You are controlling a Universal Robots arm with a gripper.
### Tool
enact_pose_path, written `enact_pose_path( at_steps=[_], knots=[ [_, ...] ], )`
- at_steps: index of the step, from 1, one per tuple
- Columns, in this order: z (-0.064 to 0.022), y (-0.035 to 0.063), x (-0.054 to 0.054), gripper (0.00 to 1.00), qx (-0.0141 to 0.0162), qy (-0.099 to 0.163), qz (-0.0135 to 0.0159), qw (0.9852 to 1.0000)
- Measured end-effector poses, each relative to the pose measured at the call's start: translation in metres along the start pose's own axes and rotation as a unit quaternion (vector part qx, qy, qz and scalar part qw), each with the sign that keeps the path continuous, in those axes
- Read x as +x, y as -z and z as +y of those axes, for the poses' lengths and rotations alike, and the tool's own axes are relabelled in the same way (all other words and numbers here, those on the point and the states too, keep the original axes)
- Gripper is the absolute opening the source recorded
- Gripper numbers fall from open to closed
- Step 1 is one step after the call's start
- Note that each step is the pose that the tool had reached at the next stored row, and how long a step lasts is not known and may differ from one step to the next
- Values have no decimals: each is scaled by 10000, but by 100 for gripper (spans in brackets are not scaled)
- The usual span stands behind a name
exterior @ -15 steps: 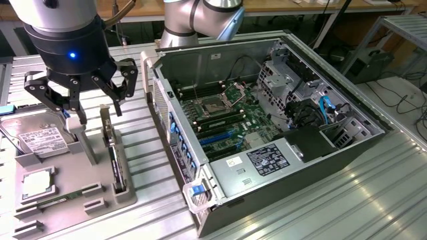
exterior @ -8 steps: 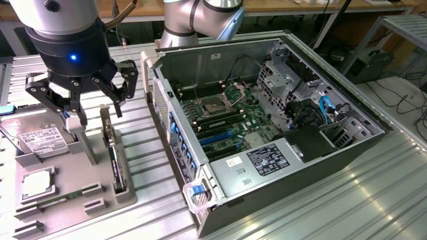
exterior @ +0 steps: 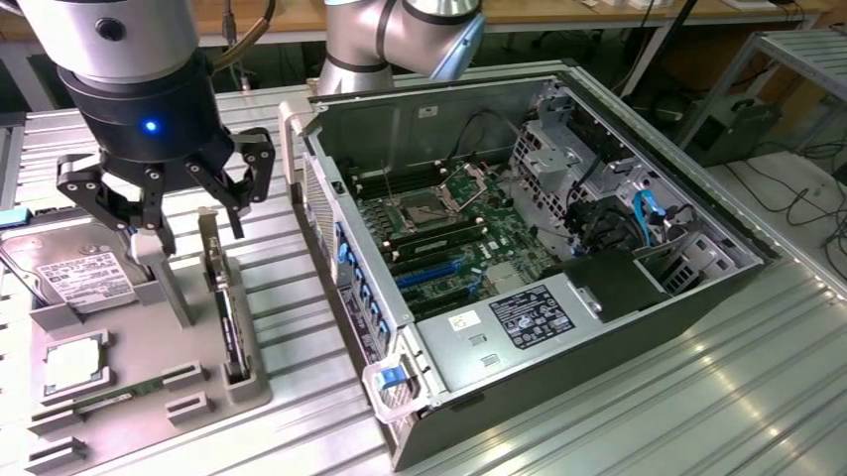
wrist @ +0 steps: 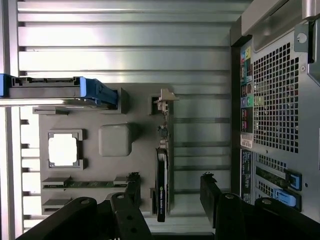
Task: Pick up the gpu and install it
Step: 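Pick up the gpu and move the gpu toward the slot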
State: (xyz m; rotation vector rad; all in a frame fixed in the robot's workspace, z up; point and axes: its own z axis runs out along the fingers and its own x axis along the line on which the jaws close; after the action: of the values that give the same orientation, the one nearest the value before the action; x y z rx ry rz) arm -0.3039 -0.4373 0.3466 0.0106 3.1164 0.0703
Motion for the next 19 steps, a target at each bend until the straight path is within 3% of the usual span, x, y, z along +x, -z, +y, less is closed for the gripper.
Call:
enact_pose_path(
  at_steps=[8,19],
  knots=[
    [-9,-94,5,60,0,-1,0,10000],
    [-86,-216,7,60,0,0,0,10000]
  ],
)
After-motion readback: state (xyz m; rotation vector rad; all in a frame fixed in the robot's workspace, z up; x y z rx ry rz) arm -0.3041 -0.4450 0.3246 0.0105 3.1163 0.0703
